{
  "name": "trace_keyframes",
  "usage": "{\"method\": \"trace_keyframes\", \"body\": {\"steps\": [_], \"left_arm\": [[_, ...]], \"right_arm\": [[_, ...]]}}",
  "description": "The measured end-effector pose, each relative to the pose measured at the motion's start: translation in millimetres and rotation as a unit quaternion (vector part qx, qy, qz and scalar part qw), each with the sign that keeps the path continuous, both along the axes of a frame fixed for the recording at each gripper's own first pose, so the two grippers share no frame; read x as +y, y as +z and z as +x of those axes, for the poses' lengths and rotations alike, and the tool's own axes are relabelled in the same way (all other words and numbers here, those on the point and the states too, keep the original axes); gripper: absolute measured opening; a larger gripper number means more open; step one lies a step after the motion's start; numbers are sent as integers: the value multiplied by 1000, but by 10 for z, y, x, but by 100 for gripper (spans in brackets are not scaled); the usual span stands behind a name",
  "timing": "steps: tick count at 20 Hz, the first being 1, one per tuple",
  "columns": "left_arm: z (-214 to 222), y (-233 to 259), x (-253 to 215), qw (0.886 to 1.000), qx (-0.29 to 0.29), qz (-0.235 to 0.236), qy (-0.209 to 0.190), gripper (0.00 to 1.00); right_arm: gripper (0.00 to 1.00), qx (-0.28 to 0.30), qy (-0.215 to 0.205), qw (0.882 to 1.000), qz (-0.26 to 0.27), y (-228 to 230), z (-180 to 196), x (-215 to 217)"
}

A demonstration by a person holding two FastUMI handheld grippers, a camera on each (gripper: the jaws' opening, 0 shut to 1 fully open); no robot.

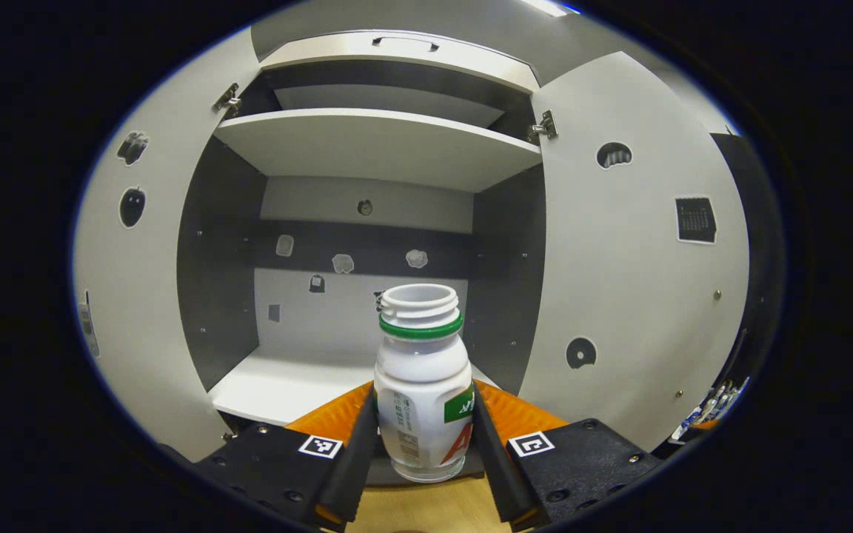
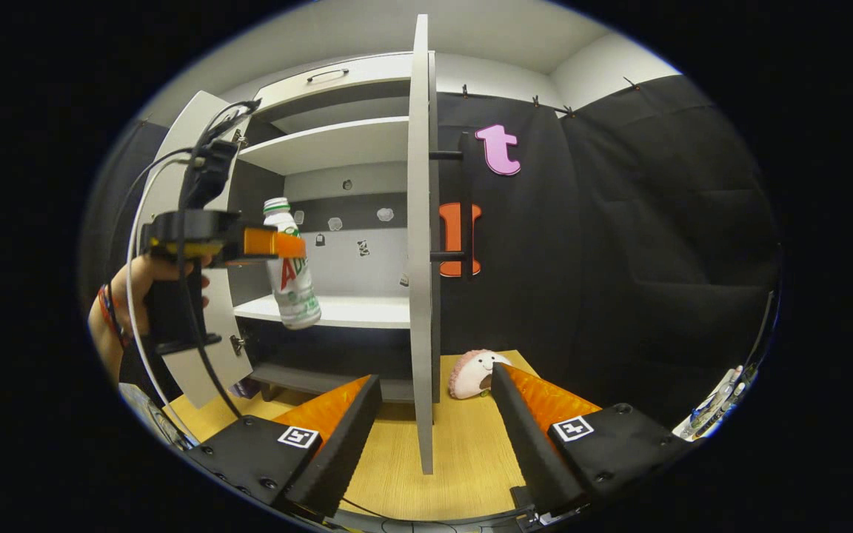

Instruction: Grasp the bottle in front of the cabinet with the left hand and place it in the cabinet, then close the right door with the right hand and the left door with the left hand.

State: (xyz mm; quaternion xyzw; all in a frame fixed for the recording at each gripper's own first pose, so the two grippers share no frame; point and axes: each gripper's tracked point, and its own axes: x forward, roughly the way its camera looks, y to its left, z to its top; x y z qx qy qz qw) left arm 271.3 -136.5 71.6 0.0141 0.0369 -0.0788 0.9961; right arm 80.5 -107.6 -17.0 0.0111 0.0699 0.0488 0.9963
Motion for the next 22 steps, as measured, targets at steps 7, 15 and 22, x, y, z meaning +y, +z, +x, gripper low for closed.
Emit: {"method": "trace_keyframes", "body": {"steps": [7, 15, 22], "left_arm": [[714, 369, -22, 1000, 7, 7, 2, 68], [1418, 131, 107, 998, 48, 20, 23, 68], [1610, -285, 213, 997, 79, 3, 28, 68]], "right_arm": [[99, 14, -14, 1000, 4, -75, -48, -137], [99, 17, -41, 999, 4, -48, -66, -338], [99, 21, -60, 998, 5, -56, -10, -433]]}}
